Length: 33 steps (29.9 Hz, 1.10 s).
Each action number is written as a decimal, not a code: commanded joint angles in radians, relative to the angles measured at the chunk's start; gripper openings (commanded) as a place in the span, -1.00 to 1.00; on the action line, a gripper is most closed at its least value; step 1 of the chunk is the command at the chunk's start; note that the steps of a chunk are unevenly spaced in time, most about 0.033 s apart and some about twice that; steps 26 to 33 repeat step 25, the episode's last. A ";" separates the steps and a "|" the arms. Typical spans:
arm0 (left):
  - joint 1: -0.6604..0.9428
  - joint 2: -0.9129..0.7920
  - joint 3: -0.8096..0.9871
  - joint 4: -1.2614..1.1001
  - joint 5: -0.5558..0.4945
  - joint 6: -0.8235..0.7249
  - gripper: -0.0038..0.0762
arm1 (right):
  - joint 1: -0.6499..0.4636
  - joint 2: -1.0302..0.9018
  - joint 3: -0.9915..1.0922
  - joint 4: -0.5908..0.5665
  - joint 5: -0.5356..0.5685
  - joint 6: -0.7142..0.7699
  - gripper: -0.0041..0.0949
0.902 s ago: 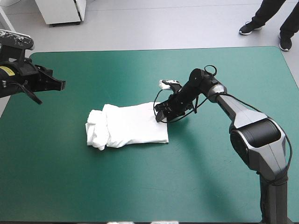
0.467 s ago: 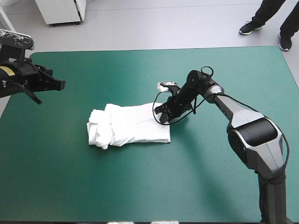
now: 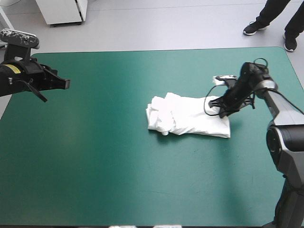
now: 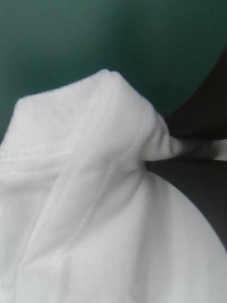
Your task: Fold the cloth
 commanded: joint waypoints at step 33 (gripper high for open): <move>0.001 0.011 -0.023 -0.062 -0.080 0.010 -0.68 | -0.506 -0.235 0.168 -0.098 -0.048 -0.031 -0.93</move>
